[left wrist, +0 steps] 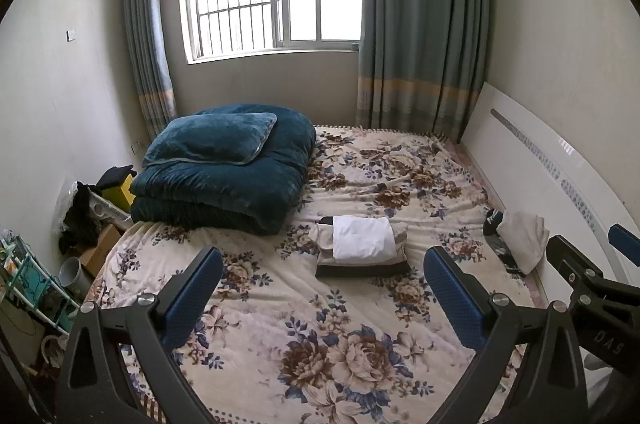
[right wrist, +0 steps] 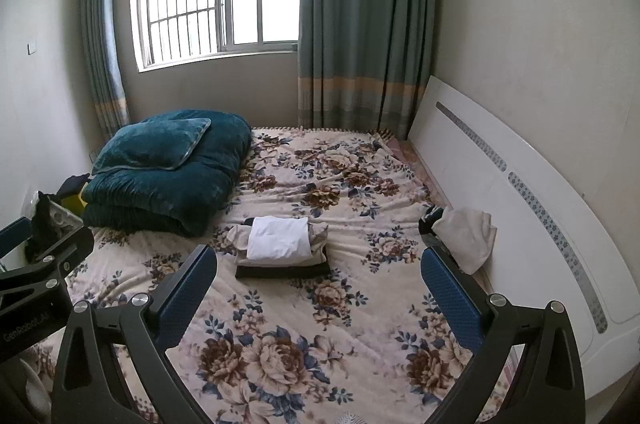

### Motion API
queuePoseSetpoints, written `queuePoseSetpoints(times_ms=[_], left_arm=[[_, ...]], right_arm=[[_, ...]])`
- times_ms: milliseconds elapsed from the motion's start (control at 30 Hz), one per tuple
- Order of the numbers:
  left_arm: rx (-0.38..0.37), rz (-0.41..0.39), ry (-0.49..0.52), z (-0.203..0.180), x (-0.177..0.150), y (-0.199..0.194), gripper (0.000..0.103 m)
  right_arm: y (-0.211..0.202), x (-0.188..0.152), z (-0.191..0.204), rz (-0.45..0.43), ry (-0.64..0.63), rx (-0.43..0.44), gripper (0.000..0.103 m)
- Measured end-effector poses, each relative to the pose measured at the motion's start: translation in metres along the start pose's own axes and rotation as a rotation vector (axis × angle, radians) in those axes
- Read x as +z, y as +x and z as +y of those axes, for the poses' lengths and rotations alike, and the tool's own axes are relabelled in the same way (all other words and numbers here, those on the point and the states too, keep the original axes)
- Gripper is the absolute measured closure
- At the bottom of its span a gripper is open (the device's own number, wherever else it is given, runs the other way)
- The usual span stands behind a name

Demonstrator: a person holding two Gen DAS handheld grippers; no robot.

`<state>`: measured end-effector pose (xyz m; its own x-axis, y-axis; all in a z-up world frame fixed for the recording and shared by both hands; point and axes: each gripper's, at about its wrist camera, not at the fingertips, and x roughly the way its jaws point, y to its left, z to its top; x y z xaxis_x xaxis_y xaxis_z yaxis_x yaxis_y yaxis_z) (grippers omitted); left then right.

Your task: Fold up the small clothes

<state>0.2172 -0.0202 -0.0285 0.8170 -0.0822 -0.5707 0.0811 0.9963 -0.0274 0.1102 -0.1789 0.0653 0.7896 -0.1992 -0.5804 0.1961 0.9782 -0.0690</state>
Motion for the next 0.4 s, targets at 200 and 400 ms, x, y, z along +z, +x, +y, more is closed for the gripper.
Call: queuePoseSetpoints(times_ms=[200, 400], left_arm=[[-0.001, 0.0, -0.001, 0.0002, -0.0004, -0.0009, 0.0], [0.002, -0.003, -0.001, 0.0006, -0.0001, -0.0014, 0.0]], right_arm=[[-0.0007, -0.0015, -0.0001, -0.001, 0.003, -0.003, 0.0], [-0.0018, -0.0024, 0.0028, 0.0, 0.007, -0.004, 0.0]])
